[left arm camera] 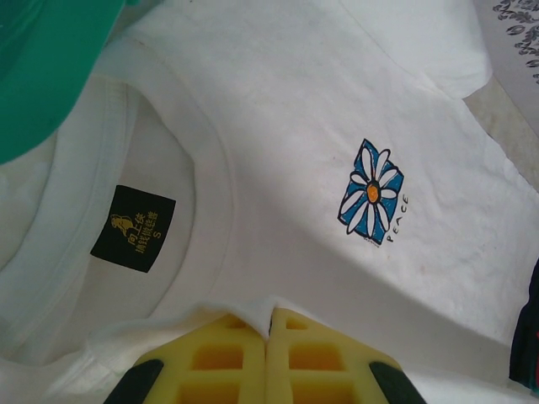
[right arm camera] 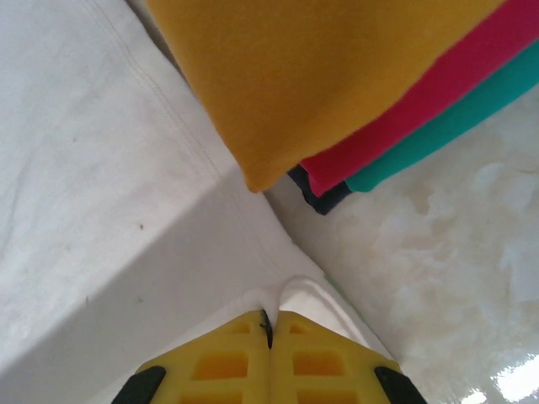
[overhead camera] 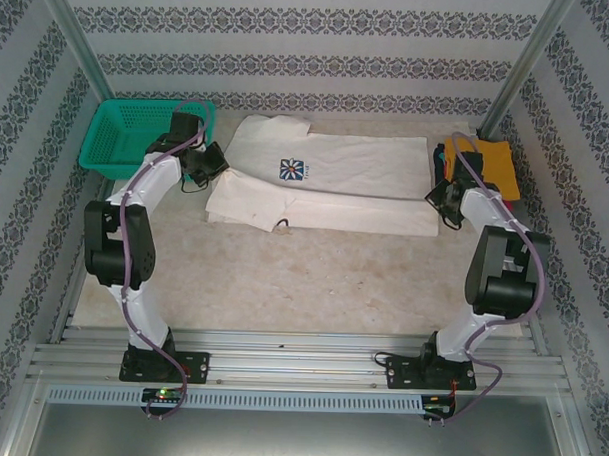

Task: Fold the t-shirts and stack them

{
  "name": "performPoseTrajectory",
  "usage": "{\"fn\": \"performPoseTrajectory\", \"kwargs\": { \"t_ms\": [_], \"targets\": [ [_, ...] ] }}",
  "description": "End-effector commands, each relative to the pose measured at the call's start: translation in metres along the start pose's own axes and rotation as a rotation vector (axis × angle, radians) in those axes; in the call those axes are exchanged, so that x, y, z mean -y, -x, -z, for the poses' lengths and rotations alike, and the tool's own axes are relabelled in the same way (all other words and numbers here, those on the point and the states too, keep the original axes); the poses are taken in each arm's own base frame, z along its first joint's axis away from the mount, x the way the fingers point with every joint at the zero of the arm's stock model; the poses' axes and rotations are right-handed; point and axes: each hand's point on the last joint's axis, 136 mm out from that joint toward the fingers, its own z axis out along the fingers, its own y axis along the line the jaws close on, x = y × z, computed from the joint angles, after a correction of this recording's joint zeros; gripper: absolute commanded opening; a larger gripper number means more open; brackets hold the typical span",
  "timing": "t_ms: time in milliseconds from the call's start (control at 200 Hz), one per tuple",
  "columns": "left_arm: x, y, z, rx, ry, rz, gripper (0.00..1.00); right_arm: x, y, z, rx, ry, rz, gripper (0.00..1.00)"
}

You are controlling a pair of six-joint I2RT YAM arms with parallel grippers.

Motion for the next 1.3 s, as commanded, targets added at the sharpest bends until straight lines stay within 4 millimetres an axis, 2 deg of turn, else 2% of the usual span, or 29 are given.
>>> {"fn": "performPoseTrajectory", "kwargs": {
  "t_ms": [0, 195, 570, 929, 1029, 1299],
  "targets": [
    [-0.012, 0.010, -0.001, 0.010, 0.038, -0.010, 0.00, -0.008, 0.014, -0.003, 0.035, -0.009, 0.039, 0.00],
    [-0.018, 0.011, -0.010, -0.004, 0.053, -0.011, 0.00, -0.013, 0.017, -0.013, 0.020, -0.028, 0.057, 0.00],
    [-0.014, 0.018, -0.021, -0.021, 0.050, -0.015, 0.00, -0.015, 0.020, -0.025, 0.011, -0.046, 0.070, 0.00],
    [-0.012, 0.023, -0.031, -0.040, 0.049, -0.013, 0.00, -0.021, 0.023, -0.027, 0.015, -0.034, 0.085, 0.00],
    [-0.011, 0.024, -0.033, -0.040, 0.047, -0.012, 0.03, -0.026, 0.023, -0.026, 0.017, -0.008, 0.104, 0.06],
    [-0.011, 0.026, -0.036, -0.041, 0.046, -0.009, 0.03, -0.035, 0.027, -0.024, 0.032, 0.036, 0.127, 0.05]
  ]
}}
